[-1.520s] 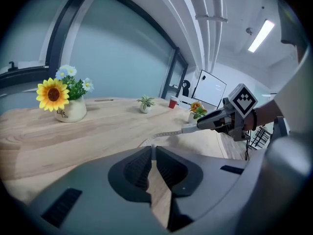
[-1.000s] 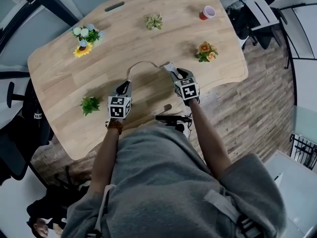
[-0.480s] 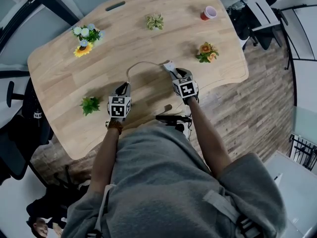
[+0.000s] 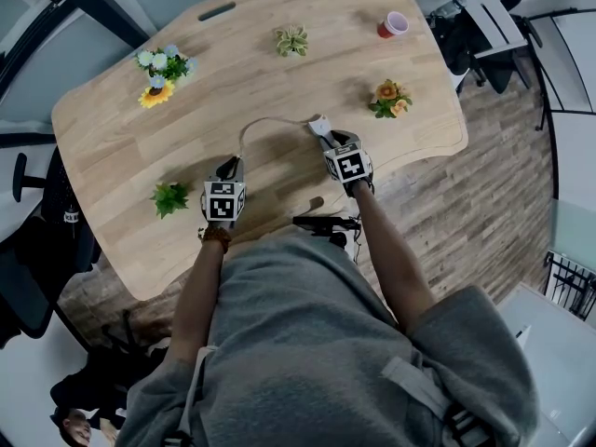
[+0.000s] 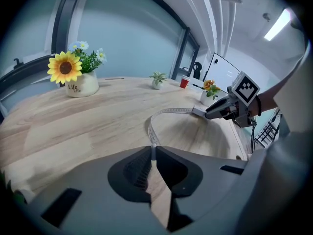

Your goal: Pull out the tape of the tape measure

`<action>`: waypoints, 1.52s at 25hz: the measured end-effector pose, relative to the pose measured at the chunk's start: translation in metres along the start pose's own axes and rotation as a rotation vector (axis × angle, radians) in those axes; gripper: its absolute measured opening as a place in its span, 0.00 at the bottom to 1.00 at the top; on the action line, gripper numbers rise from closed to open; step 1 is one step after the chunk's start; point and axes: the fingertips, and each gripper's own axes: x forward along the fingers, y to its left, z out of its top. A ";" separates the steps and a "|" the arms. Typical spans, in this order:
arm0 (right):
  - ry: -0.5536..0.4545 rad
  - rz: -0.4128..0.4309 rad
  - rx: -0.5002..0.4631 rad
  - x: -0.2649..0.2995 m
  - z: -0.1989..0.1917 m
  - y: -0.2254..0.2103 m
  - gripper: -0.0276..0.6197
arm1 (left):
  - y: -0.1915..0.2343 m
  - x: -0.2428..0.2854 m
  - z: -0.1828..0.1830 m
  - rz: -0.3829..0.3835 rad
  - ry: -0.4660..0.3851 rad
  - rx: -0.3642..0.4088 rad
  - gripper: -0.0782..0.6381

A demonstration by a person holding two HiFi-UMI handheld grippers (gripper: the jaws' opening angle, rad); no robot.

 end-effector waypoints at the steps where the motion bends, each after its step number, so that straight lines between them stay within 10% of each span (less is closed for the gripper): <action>1: 0.006 0.000 0.000 0.001 -0.001 0.000 0.25 | 0.000 0.000 0.000 0.002 0.000 -0.002 0.16; 18: 0.019 -0.004 -0.011 0.001 -0.007 -0.001 0.31 | 0.005 -0.005 0.003 0.011 -0.023 0.008 0.26; 38: -0.265 -0.055 -0.013 -0.076 0.076 -0.013 0.31 | -0.020 -0.072 0.118 0.030 -0.421 0.138 0.27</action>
